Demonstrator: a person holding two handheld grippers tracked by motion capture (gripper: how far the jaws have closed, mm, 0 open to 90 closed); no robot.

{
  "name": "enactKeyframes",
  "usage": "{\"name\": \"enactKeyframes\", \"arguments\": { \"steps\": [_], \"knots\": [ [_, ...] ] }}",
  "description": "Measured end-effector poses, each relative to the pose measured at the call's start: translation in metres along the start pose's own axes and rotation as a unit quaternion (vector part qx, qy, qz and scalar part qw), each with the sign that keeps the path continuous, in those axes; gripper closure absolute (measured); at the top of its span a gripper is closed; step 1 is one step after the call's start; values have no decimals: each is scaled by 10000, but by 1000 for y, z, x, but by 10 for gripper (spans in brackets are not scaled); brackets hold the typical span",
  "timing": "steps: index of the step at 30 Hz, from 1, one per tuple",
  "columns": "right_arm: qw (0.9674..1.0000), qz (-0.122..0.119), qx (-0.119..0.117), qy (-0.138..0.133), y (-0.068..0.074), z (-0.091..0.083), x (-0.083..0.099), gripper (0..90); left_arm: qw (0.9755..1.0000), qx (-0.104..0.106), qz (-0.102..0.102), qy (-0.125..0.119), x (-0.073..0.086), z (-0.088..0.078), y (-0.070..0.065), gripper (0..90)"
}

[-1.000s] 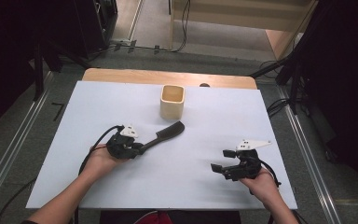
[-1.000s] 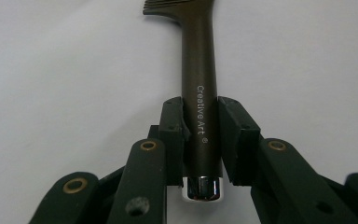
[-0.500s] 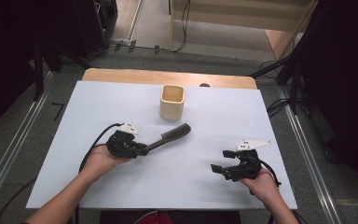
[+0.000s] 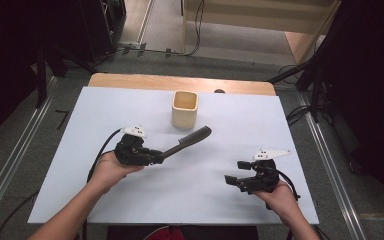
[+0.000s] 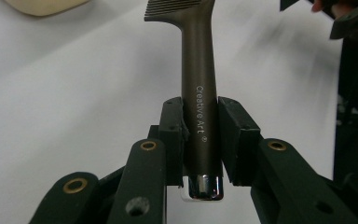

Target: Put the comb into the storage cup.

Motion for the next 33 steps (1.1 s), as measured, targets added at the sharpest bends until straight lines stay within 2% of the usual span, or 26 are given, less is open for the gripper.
{"name": "enactKeyframes", "arguments": {
  "steps": [2, 7, 11, 13, 14, 16, 23, 25, 28, 29, 33],
  "knots": [
    [10000, 50, 21, -67, 1, -1, -2, 137, 10000, 35, -62, -52, -3, 1, -1, 735],
    [9986, 410, -98, -326, 10, -6, -13, 137, 9995, 163, -175, -218, -13, 5, -5, 735],
    [9976, 513, -64, -468, 15, -8, -19, 137, 9988, 249, -282, -302, -17, 9, -7, 735],
    [9967, 600, -41, -548, 18, -9, -22, 137, 9982, 324, -340, -380, -21, 12, -9, 735],
    [9955, 752, -64, -573, 21, -8, -23, 137, 9980, 351, -323, -404, -25, 15, -11, 735],
    [9943, 859, -130, -624, 23, -8, -25, 137, 9977, 381, -351, -438, -27, 17, -13, 735],
    [9920, 1032, -86, -716, 26, -4, -29, 137, 9971, 382, -376, -547, -36, 25, -17, 735],
    [9906, 1095, 12, -817, 27, -2, -31, 137, 9966, 366, -426, -598, -38, 27, -17, 735],
    [9899, 1121, 27, -868, 28, -1, -33, 137, 9961, 371, -495, -628, -40, 31, -17, 735],
    [9895, 1149, 53, -880, 30, 1, -34, 137, 9955, 388, -575, -652, -41, 35, -17, 735],
    [9885, 1199, 47, -923, 31, 4, -37, 137, 9949, 395, -627, -678, -41, 39, -16, 735]
  ]
}}
Point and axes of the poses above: each handheld gripper's, and its own axes: z roughly forward along the jaws, x roughly out of its underside, y roughly to its left, the point moved 7 cm from there along z, roughly forward along the jaws, and after that the axes turned 5 degrees about z, right-handed, at the moved point
